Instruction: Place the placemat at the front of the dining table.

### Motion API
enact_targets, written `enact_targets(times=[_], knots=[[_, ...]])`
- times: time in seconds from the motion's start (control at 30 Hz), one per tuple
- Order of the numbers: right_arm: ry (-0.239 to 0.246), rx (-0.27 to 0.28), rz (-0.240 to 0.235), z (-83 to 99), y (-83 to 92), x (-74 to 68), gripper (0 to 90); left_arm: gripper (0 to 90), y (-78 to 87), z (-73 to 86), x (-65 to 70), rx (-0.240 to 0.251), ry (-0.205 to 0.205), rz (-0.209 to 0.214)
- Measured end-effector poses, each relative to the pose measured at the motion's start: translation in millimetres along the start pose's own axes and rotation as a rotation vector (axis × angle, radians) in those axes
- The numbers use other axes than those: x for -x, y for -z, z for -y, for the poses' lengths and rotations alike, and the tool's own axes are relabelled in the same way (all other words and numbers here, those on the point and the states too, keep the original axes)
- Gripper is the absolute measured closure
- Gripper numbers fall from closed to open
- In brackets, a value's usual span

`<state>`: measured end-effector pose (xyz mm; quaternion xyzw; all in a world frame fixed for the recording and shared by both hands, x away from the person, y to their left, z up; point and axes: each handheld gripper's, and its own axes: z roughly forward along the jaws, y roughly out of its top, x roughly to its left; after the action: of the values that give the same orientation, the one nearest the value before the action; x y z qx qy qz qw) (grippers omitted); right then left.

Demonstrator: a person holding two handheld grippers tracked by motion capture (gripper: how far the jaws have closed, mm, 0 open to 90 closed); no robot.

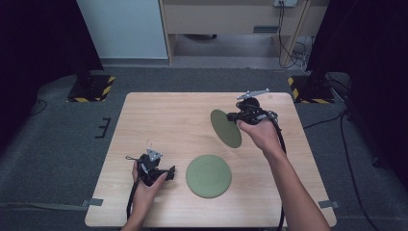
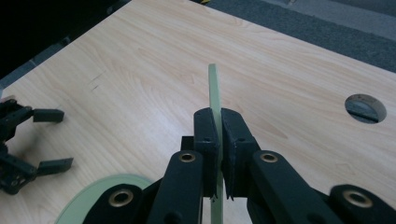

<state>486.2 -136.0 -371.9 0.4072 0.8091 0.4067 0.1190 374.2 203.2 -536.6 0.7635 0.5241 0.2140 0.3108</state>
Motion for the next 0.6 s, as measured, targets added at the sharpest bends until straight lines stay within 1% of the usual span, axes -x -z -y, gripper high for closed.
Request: enact_targets(times=[0.07,0.13,0.3,0.37,0.5,0.6], knots=[[-0.005,0.007,0.007,-3.2,-2.5,2.1,86.1,0.0,-0.9,-0.8,0.5,-0.002,-0.002,0.003],[-0.024,0.025,0.018,-8.0,-6.8,6.2,86.1,0.0,-1.0,-0.9,0.6,-0.002,-0.002,0.003],[-0.041,0.041,0.032,-14.5,-13.6,10.7,86.1,0.0,-1.0,-0.9,0.6,-0.002,-0.001,0.003],[-0.044,0.041,0.039,-15.3,-14.5,11.7,86.1,0.0,-1.0,-0.8,0.6,-0.002,-0.001,0.003],[-0.055,0.032,0.058,-17.9,-19.0,19.2,86.1,0.0,-1.1,-0.9,0.8,-0.001,0.000,0.002],[-0.060,0.031,0.066,-18.7,-20.6,21.0,86.1,0.0,-1.1,-1.0,1.1,-0.002,0.001,0.000]])
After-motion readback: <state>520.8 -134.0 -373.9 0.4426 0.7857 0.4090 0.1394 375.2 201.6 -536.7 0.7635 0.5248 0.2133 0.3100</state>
